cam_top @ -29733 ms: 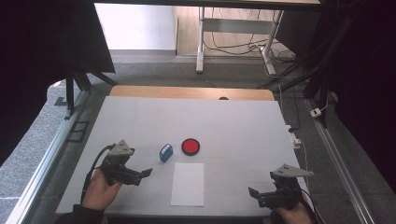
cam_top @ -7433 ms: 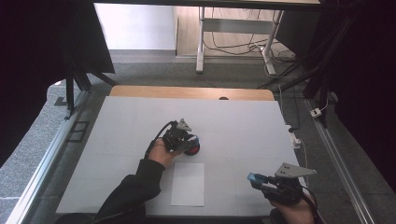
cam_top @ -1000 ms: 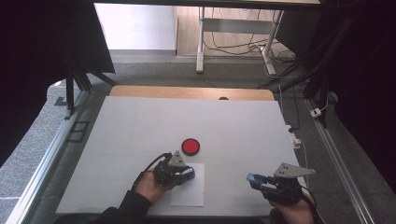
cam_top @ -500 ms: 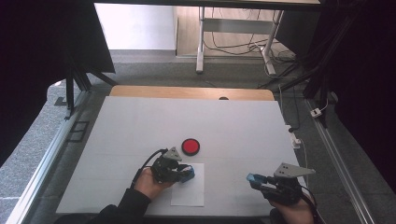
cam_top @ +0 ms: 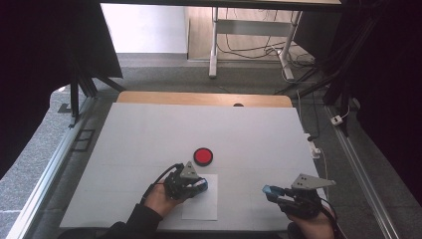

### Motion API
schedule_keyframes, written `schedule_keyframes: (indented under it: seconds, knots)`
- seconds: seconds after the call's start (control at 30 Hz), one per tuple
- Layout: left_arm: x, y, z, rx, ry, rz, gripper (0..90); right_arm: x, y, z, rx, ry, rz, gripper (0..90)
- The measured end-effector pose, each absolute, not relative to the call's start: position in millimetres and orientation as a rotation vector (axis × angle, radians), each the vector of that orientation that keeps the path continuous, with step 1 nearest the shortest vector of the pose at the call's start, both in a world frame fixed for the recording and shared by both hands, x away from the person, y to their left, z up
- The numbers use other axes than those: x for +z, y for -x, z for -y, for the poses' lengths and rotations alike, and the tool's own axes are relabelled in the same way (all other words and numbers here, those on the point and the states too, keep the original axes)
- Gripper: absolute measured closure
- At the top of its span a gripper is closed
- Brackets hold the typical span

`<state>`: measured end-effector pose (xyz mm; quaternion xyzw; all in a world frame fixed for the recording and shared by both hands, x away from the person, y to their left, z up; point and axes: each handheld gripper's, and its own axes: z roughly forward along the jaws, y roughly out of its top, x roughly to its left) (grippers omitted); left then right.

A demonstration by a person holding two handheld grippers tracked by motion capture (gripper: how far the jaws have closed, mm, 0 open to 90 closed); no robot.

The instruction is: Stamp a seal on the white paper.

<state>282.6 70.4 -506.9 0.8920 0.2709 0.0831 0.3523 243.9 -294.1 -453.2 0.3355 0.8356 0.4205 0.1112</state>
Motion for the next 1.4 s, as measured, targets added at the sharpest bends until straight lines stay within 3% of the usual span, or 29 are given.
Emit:
schedule_keyframes:
  seconds: [0.4, 1.4]
  knots:
    - [-507, -294, -78, 0.107, -2.284, -0.719, 70.2, -453, -244, 295, 1.24, -0.983, -2.457, 68.6]
    - [-491, -294, -85, 0.089, -2.228, -0.712, 69.9, -453, -244, 295, 1.244, -0.987, -2.452, 68.6]
